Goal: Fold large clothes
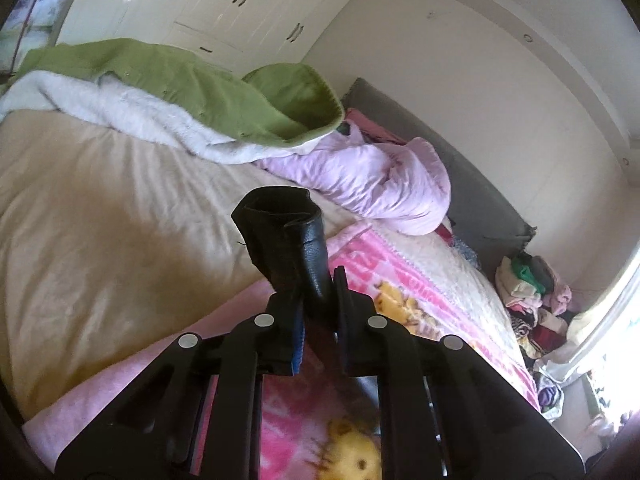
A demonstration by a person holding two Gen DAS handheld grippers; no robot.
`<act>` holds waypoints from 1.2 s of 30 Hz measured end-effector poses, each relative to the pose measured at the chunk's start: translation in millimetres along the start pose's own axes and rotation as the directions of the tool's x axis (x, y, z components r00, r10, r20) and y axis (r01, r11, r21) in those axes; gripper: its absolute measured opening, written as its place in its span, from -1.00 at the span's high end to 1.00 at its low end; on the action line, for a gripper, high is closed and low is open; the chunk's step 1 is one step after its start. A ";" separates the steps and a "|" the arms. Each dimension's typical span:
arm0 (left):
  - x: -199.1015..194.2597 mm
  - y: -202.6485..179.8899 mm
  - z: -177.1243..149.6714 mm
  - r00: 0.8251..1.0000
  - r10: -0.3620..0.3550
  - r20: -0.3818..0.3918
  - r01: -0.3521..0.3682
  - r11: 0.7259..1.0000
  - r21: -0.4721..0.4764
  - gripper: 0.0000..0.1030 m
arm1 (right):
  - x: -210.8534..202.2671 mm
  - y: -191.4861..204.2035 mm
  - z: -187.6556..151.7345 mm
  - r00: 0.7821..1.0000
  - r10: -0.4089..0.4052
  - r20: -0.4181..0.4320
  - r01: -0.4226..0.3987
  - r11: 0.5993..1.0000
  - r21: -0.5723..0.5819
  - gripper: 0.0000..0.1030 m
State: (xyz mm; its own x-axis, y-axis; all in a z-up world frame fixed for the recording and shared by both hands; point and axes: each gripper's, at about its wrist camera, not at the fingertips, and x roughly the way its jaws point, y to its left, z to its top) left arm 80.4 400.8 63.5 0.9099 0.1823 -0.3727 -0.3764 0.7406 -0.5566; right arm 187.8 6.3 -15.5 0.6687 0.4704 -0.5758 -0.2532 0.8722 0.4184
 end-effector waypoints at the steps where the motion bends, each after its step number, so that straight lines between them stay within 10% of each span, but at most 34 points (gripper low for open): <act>1: -1.3 -6.5 0.1 1.000 -0.017 0.000 0.017 1.000 -0.004 0.90 | -3.0 -2.6 0.5 1.000 0.002 0.002 -0.002 1.000 0.004 -0.91; 20: -35.2 -182.5 -23.9 0.980 -0.198 -0.011 0.196 0.953 0.231 0.91 | -75.1 -54.6 17.7 0.991 0.014 0.135 -0.024 0.997 0.074 -0.91; 36: -2.6 -262.9 -115.7 0.949 -0.247 -0.195 0.301 0.895 0.329 0.91 | -129.6 -117.9 29.8 0.979 -0.048 0.197 0.021 0.990 0.138 -0.91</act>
State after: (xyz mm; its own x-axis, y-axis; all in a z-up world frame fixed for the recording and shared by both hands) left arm 156.8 130.9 124.9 0.9225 -0.1364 -0.3611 -0.0056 0.9306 -0.3659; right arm 151.8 -161.4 30.7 0.8048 0.3925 -0.4454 -0.1405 0.8549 0.4994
